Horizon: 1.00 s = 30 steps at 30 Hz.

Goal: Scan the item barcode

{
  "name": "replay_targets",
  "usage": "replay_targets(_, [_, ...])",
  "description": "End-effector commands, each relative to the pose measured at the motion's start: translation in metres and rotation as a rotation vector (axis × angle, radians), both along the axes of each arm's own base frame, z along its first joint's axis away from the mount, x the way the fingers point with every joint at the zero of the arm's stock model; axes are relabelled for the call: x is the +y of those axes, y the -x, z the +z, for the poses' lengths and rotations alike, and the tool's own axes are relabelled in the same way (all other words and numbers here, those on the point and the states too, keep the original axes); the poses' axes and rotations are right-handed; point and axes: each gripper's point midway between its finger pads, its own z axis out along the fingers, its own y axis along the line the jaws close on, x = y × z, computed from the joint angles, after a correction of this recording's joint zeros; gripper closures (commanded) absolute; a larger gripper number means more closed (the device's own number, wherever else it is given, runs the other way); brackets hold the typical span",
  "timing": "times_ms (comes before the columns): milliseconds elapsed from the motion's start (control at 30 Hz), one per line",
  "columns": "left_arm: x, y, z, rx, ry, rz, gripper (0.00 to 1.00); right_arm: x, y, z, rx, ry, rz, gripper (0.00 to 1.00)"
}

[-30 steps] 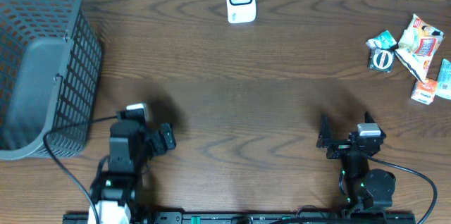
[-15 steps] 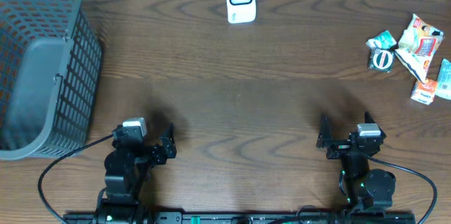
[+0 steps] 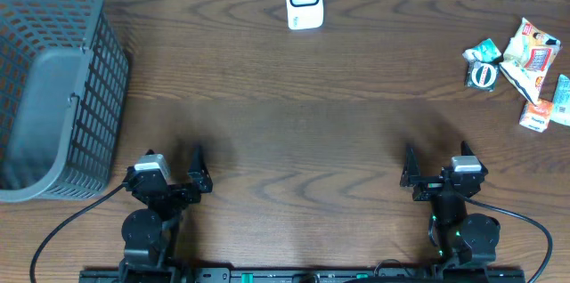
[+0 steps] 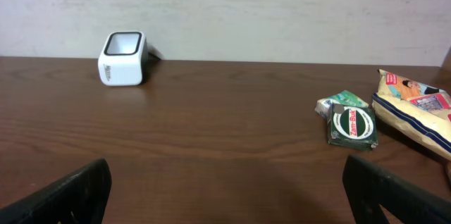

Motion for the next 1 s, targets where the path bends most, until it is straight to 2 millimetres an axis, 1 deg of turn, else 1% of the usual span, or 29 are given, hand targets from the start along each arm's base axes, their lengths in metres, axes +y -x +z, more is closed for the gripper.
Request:
replay_targets(0, [0.006,-0.004,-0.006,-0.03,-0.007,0.029,0.03,0.001,0.0,0.0,0.0,0.012,0.006,0.01])
replay_targets(67, [0.002,-0.008,0.009,-0.109,0.001,0.006,0.02,0.001,0.0,0.0,0.0,0.012,0.006,0.01])
replay_targets(133, [0.001,-0.008,0.029,-0.191,0.006,0.004,0.02,0.001,0.0,0.0,0.0,0.012,0.006,0.01])
replay_targets(200, [0.002,-0.008,0.043,-0.248,0.01,0.005,0.02,0.001,0.0,0.0,0.0,0.012,0.006,0.01])
replay_targets(233, [0.002,-0.007,0.048,-0.268,0.007,0.006,0.02,0.001,0.0,0.0,0.0,0.012,0.006,0.01])
replay_targets(267, [0.003,-0.007,0.048,-0.268,0.003,0.009,0.03,0.001,0.0,0.0,0.0,0.012,0.006,0.01])
replay_targets(300, [0.004,-0.007,0.046,-0.258,0.002,0.015,0.02,0.001,0.0,0.0,0.0,0.012,0.005,0.01])
replay_targets(400, [0.011,-0.008,0.026,-0.177,-0.005,0.042,0.02,0.001,0.0,0.0,0.0,0.012,0.006,0.01])
replay_targets(500, [0.006,-0.007,0.003,-0.086,-0.058,-0.002,0.02,0.001,0.0,0.0,0.0,0.012,0.006,0.01])
replay_targets(600, [0.002,-0.005,-0.01,-0.032,-0.115,-0.036,0.02,0.001,0.0,0.0,0.0,0.012,0.006,0.01])
replay_targets(867, [0.002,-0.005,-0.01,-0.034,-0.135,-0.04,0.02,0.001,0.0,0.0,0.0,0.012,0.006,0.01])
replay_targets(967, [0.002,-0.005,-0.01,-0.035,-0.177,-0.047,0.03,0.001,0.0,0.0,0.0,0.012,0.006,0.01])
